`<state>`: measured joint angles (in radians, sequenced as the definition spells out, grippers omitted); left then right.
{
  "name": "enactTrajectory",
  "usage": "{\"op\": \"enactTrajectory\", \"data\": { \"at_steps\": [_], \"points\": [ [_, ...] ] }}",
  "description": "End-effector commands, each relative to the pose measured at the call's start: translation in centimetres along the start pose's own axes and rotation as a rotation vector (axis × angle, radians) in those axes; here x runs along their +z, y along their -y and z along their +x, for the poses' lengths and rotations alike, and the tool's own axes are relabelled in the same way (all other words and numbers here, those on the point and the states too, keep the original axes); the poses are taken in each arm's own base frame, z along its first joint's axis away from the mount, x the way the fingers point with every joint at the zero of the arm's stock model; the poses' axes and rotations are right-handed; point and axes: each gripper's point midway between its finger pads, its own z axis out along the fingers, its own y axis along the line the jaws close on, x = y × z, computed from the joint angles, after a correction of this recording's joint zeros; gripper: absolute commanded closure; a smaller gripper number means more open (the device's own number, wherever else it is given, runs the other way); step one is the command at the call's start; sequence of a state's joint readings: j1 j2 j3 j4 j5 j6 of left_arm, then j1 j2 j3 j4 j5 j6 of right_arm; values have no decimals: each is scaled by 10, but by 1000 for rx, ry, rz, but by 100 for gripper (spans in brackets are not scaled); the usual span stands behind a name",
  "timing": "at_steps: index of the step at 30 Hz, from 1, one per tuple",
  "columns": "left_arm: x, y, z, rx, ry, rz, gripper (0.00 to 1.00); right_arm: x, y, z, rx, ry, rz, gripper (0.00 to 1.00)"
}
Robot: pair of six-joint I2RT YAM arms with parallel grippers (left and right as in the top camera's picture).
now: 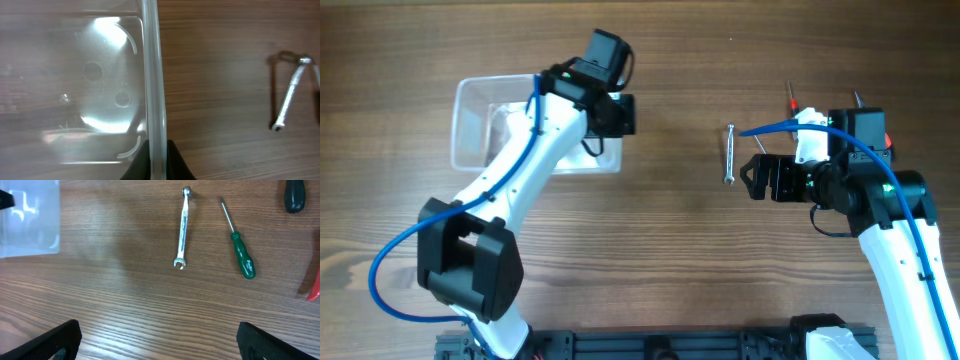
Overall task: Pack container
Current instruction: 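Push the clear container rightward toward the tools with the left gripper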
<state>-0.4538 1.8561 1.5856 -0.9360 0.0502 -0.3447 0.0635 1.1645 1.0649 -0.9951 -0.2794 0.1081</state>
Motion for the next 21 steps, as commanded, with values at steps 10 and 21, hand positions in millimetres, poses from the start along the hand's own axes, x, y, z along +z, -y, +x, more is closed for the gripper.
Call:
{"op": "enactTrajectory", "data": {
  "at_steps": [10, 21],
  "points": [
    [50, 40, 14, 35, -68, 51, 88, -13, 2, -5, -8, 40, 30, 0],
    [49, 44, 6, 49, -36, 66, 50, -15, 1, -5, -10, 45, 30, 0]
  ]
}}
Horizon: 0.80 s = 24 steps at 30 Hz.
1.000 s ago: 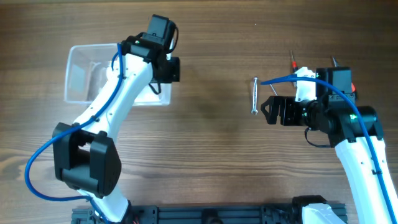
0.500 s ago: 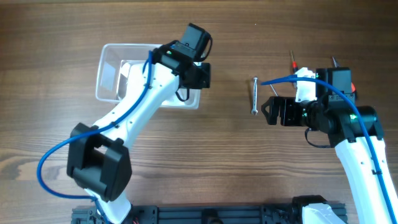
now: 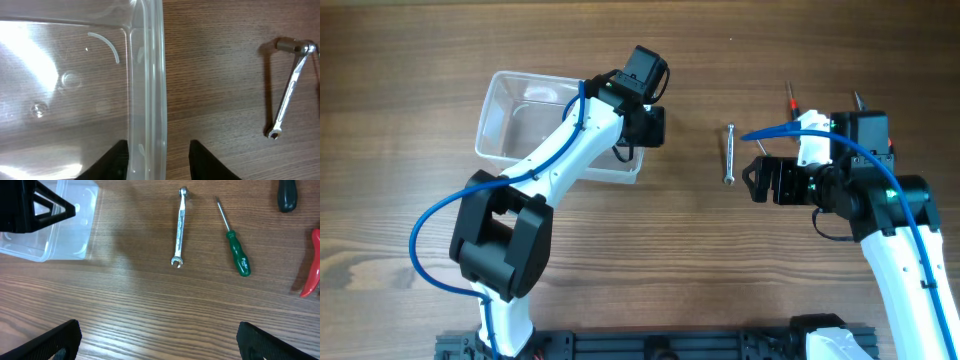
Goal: Pack container
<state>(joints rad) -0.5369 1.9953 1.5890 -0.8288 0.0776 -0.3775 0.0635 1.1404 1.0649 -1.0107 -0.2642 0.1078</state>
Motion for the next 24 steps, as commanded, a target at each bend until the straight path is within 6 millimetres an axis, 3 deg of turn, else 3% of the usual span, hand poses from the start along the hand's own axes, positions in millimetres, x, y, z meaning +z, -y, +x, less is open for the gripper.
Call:
{"op": "enactTrajectory", "data": {
  "at_steps": [1, 4, 8, 10, 13, 15, 17, 18, 21, 24],
  "points": [
    [-9, 5, -10, 9, 27, 27, 45, -9, 0, -8, -7, 36, 15, 0],
    [-27, -4, -27, 12, 96, -2, 30, -9, 0, -8, -9, 35, 15, 0],
    [-76, -32, -55, -46, 216, -40, 26, -9, 0, -8, -38, 35, 15, 4],
    [-107, -57, -64, -94, 276, -67, 26, -9, 0, -9, -40, 40, 14, 8],
    [-157, -102, -67, -168, 351, -111, 19, -13, -16, -17, -90, 65, -50, 25],
    [-197, -146, -57, -262, 390, -173, 14, -21, -38, -28, -135, 104, -118, 60],
    [-225, -184, -41, -355, 405, -224, 3, -29, -63, -40, -191, 134, -185, 88],
    [-235, -200, -33, -398, 406, -244, 1, -30, -75, -44, -217, 141, -219, 96],
    [-263, -253, 1, -583, 400, -307, 0, -22, -128, -52, -323, 117, -359, 96],
    [-272, -281, 21, -681, 380, -322, 0, -1, -172, -56, -397, 65, -459, 96]
  ]
}}
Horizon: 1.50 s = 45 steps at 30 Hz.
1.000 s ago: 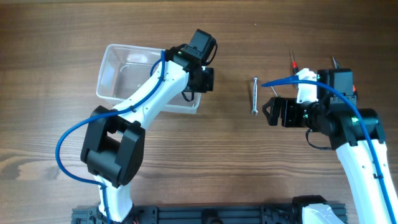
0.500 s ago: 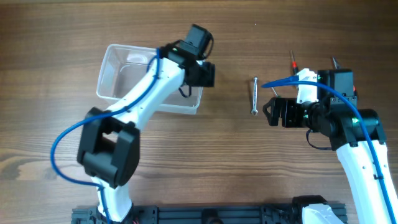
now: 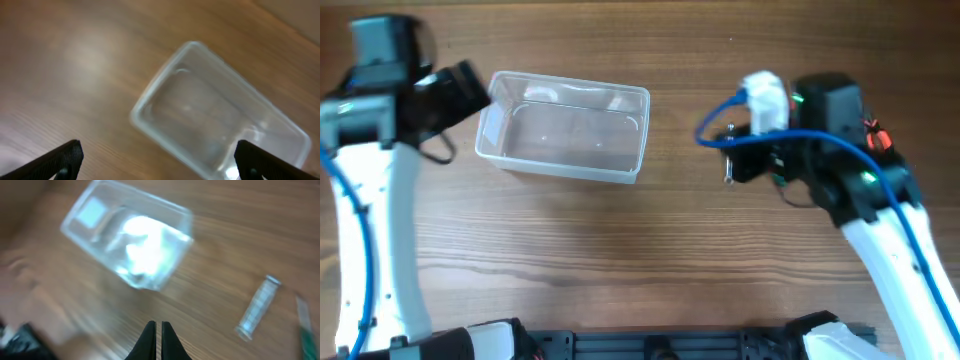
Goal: Pack container
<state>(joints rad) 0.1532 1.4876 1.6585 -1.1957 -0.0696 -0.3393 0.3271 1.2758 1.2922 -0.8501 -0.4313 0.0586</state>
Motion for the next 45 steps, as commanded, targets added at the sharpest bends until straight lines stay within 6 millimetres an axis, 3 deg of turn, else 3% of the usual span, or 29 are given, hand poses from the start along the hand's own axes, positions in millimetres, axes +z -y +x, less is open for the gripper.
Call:
{"op": "enactTrajectory", "data": {
  "at_steps": [1, 8, 12, 15, 23, 26, 33, 37, 45],
  "points": [
    [-7, -35, -6, -110, -4, -35, 0, 43, -44, -11, -64, -67, -173, 96],
    [-7, -43, -6, -126, -10, -49, 0, 132, -77, -12, -141, -164, -254, 96],
    [-7, -44, -5, -126, -15, -51, 0, 162, -71, -3, -111, -204, -252, 96],
    [-7, -44, -3, -126, -24, -54, 0, 188, -53, 7, -102, -230, -192, 96],
    [-7, -42, 4, -125, -52, -43, 0, 200, -7, 4, -95, -210, 67, 96],
    [-7, -42, 4, -125, -52, -43, 0, 201, 0, 11, -93, -236, 95, 96],
    [-7, -42, 5, -125, -57, -41, 1, 216, 13, 48, -63, -368, 118, 96],
    [-7, -42, 5, -125, -57, -42, 0, 216, 17, 50, -64, -374, 140, 96],
    [-7, -42, 5, -125, -57, -42, 0, 207, 48, 53, -22, -388, 310, 94]
  ]
}}
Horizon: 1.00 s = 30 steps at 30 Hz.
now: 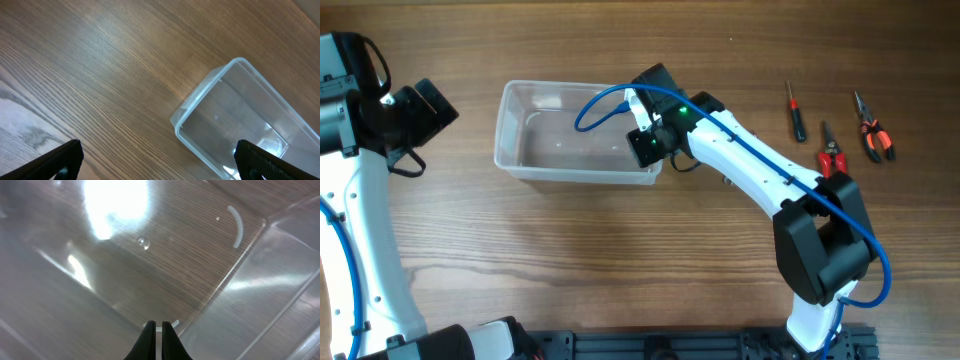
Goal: Pack container
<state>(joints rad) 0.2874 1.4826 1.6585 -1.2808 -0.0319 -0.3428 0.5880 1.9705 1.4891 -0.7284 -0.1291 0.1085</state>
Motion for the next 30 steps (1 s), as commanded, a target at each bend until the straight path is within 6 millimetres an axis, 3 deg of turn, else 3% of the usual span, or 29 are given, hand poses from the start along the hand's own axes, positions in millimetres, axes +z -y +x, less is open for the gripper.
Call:
{"op": "enactTrajectory", "data": {
  "at_steps": [1, 19, 30],
  "points": [
    [-6, 3, -1, -8, 9, 18, 0, -4, 24, -2, 73, 4, 110, 93],
    [-6, 3, -1, -8, 10, 19, 0, -14, 66, 6, 254, -15, 191, 91],
    [-6, 3, -1, -8, 9, 18, 0, -16, 76, 11, 330, -17, 250, 87]
  ]
}}
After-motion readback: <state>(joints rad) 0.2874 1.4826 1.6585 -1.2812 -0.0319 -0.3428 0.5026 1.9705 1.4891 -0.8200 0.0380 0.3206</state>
